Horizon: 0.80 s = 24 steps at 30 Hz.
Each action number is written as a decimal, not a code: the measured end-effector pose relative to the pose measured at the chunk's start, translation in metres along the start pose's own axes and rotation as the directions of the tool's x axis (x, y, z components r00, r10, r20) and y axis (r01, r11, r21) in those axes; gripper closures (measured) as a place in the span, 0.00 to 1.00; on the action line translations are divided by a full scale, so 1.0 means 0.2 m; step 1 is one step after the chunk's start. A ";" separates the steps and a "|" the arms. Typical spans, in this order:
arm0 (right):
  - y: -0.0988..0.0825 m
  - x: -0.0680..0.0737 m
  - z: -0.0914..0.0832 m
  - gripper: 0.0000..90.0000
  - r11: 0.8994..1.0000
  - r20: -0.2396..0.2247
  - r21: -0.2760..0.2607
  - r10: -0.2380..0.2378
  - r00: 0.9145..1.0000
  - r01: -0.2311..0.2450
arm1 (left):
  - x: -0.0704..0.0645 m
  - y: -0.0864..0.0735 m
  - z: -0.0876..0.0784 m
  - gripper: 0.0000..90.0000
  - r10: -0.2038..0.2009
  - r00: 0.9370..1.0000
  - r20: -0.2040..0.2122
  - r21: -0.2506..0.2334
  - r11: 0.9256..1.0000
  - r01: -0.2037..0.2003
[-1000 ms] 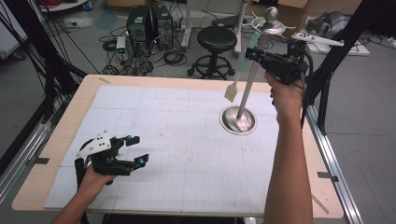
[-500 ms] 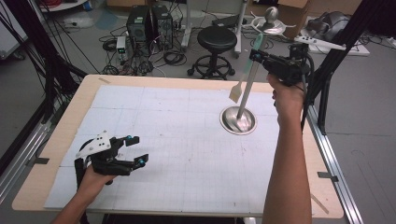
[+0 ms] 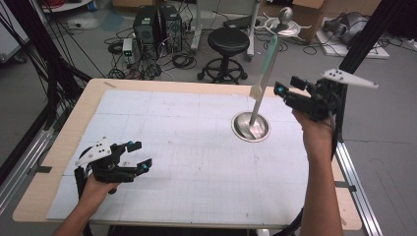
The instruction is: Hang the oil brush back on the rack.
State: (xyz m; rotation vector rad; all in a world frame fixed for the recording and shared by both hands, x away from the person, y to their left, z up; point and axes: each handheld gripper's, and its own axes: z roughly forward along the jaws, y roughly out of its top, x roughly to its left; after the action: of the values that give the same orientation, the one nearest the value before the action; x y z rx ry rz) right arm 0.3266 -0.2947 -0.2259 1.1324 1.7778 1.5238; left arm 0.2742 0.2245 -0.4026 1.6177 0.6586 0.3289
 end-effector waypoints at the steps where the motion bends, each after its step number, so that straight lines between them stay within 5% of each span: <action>1: -0.04 0.01 -0.02 0.31 1.000 -0.001 0.003 -0.002 1.000 0.002 | 0.00 0.00 0.00 0.25 -0.003 1.000 -0.005 -0.005 1.000 0.003; 6: -0.29 0.07 -0.10 0.21 0.997 0.054 0.056 -0.055 0.997 0.052 | 0.01 0.00 -0.01 0.25 -0.015 1.000 -0.019 -0.018 1.000 0.014; 15: -0.72 0.21 -0.23 0.21 0.990 0.059 0.097 -0.106 0.993 0.100 | 0.01 -0.01 -0.02 0.25 -0.022 0.999 -0.029 -0.029 0.999 0.022; 24: -0.96 0.22 -0.31 0.21 0.992 0.075 0.111 -0.067 0.995 0.059 | 0.00 -0.03 -0.04 0.25 -0.025 0.999 -0.035 -0.033 0.999 0.024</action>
State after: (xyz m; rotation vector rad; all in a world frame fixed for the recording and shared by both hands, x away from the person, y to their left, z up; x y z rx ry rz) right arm 0.2047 -0.2924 -0.3927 1.1602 1.8446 1.3420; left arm 0.2689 0.2307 -0.4071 1.5743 0.6962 0.3497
